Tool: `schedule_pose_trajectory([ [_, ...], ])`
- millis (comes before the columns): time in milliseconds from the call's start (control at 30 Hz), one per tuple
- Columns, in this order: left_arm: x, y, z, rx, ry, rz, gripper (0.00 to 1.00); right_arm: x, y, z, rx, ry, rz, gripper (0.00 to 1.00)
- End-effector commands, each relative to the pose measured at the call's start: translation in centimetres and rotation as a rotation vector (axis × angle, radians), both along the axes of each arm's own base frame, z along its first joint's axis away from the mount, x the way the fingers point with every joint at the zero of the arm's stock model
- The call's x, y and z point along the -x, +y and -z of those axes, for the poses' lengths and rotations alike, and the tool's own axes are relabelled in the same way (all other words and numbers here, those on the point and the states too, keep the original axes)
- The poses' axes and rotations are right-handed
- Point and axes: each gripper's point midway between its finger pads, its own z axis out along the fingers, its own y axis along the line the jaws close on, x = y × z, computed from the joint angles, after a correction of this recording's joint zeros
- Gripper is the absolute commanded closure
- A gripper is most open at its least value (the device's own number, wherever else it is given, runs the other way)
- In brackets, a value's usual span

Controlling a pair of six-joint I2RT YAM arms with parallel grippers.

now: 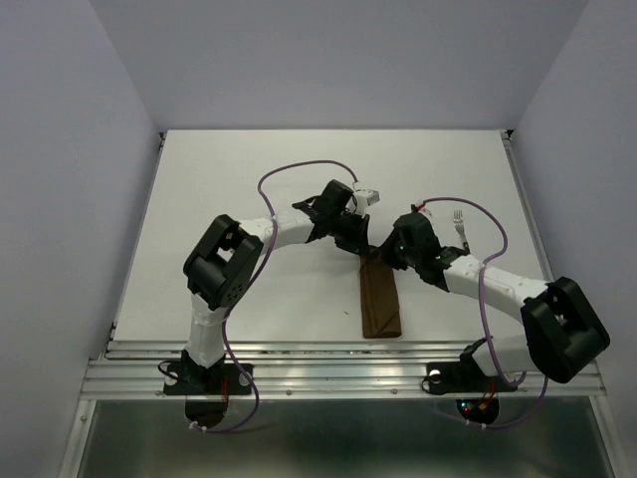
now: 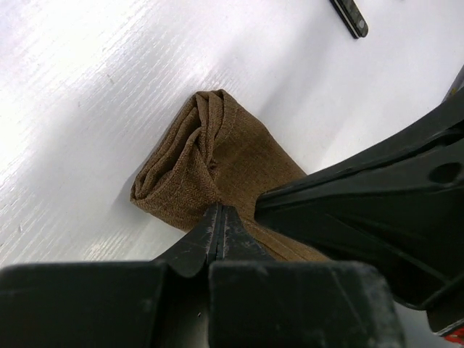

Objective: Fold the napkin into a case and place the utensils inside
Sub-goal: Stuff the top corner of the smaller-rectangle-folded napkin into the folded napkin.

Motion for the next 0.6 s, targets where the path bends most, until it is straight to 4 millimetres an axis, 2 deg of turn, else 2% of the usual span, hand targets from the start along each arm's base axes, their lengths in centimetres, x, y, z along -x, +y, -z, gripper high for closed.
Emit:
schedule_pose_trajectory([
  [0, 0.0, -1.1, -1.7, 0.045, -0.02, 0.042, 1.0, -0.7, -0.8, -1.1, -0.031, -0.058, 0.055, 0.99],
  [267, 0.0, -1.0, -1.8, 0.042, -0.027, 0.039, 1.0, -1.2, -0.8, 0.8, -0.001, -0.003, 0.059, 0.99],
  [400, 0.0, -0.9, -1.7, 0.04, -0.025, 0.039, 1.0, -1.1, -1.0, 1.1, 0.007, 0.004, 0.068, 0.99],
  [500, 0.0, -1.0, -1.8, 0.042, -0.027, 0.039, 1.0, -0.6, -1.0, 1.2, -0.004, 0.01, 0.059, 0.99],
  [567, -0.1, -1.0, -1.8, 0.041, -0.026, 0.039, 1.0, 0.6, -1.4, 2.3, 0.012, 0.059, 0.05, 0.99],
])
